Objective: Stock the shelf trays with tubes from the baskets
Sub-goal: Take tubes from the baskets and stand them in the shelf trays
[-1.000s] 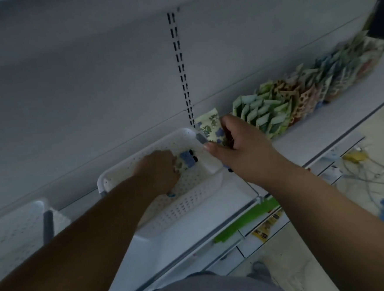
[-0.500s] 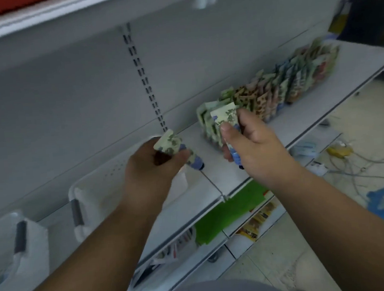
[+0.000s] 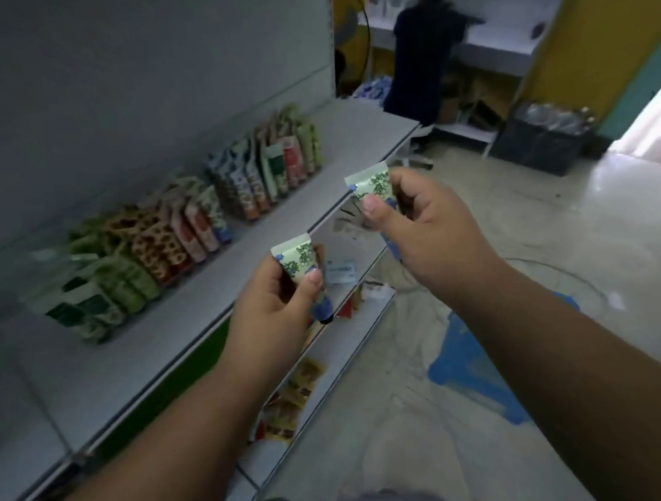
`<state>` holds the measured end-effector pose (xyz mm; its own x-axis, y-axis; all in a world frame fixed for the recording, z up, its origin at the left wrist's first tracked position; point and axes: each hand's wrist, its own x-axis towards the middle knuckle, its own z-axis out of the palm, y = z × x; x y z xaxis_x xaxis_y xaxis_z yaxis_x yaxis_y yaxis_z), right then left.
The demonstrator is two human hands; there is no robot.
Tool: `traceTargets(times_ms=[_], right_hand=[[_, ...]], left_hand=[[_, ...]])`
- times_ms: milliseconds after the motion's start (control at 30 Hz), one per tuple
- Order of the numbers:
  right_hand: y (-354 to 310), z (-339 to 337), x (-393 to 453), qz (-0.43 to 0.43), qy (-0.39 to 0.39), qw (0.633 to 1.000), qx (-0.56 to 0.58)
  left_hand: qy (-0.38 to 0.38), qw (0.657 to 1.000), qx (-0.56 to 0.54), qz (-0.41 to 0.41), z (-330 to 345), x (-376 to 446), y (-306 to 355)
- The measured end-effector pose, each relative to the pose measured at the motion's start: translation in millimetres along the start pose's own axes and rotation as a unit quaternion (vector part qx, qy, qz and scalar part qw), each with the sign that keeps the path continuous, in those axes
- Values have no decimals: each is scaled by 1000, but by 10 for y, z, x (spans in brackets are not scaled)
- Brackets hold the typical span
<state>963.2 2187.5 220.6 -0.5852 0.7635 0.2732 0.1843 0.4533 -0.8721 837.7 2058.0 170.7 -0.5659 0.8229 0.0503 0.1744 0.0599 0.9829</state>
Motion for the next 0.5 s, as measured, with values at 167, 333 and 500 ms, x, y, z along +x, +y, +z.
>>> traceTargets(times_ms=[167, 333, 500], right_hand=[[336, -285, 553, -18, -12, 1000, 16], [616, -388, 1248, -7, -27, 999, 17], [812, -603, 1962, 4, -53, 999, -3]], left_hand=[[-9, 1000, 22, 8, 359, 554, -12], [0, 998, 67, 19, 506, 1320, -93], [6, 995, 96, 33, 701, 1946, 32]])
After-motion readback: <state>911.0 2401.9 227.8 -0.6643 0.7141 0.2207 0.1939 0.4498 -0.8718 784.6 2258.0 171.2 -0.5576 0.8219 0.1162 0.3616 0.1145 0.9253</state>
